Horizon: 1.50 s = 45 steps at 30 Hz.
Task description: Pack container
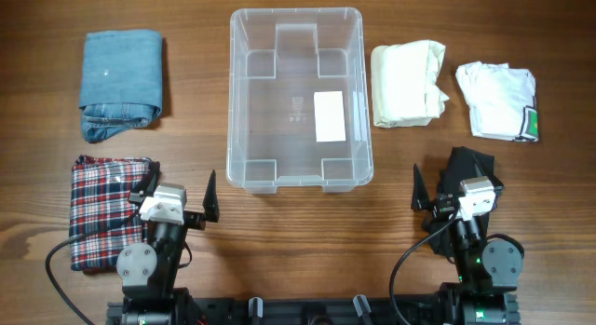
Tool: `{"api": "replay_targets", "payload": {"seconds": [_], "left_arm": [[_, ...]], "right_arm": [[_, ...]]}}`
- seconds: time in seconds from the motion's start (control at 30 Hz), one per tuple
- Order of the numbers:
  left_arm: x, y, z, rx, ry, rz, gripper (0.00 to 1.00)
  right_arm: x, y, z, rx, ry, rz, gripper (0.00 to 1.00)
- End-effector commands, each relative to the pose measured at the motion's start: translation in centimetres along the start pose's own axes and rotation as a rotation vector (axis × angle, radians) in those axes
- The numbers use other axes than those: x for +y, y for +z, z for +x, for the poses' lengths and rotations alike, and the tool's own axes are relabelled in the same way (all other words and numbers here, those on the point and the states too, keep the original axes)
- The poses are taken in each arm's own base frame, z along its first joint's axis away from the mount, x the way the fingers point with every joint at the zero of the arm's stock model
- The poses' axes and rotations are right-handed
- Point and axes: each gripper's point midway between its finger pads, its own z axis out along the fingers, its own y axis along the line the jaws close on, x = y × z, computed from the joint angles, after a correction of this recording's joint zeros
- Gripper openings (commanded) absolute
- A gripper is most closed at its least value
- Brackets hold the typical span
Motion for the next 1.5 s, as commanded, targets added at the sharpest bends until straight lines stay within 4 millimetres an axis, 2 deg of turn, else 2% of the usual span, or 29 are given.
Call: {"api": "replay_targets", "payload": {"seconds": [0.0,0.33,0.57,0.87,0.97,1.07,1.3,1.4,1.47], "left_arm": [[0.3,0.0,0.1,0.000,0.011,-0.014,1.00],[0.3,0.0,0.1,0.000,0.011,-0.014,1.00],[0.3,0.0,0.1,0.000,0.011,-0.015,1.00],[0.3,0.0,0.1,0.000,0.011,-0.014,1.00],[0.3,0.0,0.1,0.000,0.011,-0.014,1.00],[0.3,0.0,0.1,0.000,0.011,-0.014,1.00],[0.3,0.0,0.1,0.000,0.011,-0.014,1.00],[0.3,-0.1,0.1,0.000,0.011,-0.015,1.00],[0.3,0.0,0.1,0.000,0.011,-0.014,1.00]], "right_arm": [[0.5,-0.1,-0.3,-0.015,-0.014,-0.026,1.00],[0.4,-0.1,-0.3,-0.015,-0.035,-0.019,1.00],[1.1,-0.1,-0.4,-0.022,-0.022,-0.065,1.00],[1.4,0.0,-0.3,0.000,0.468,-0.082,1.00],[1.9,-0.2,-1.9,-0.046,0.564,-0.135,1.00],[3.0,-0.6,-4.1,-0.115,0.534,-0.226,1.00],[2.3,-1.4,-9.8,-0.206,0.386,-0.209,1.00],[1.5,-0.4,-11.5,-0.155,0.355,-0.179,1.00],[1.1,1.4,-12.5,-0.082,0.330,-0.171,1.00]]}}
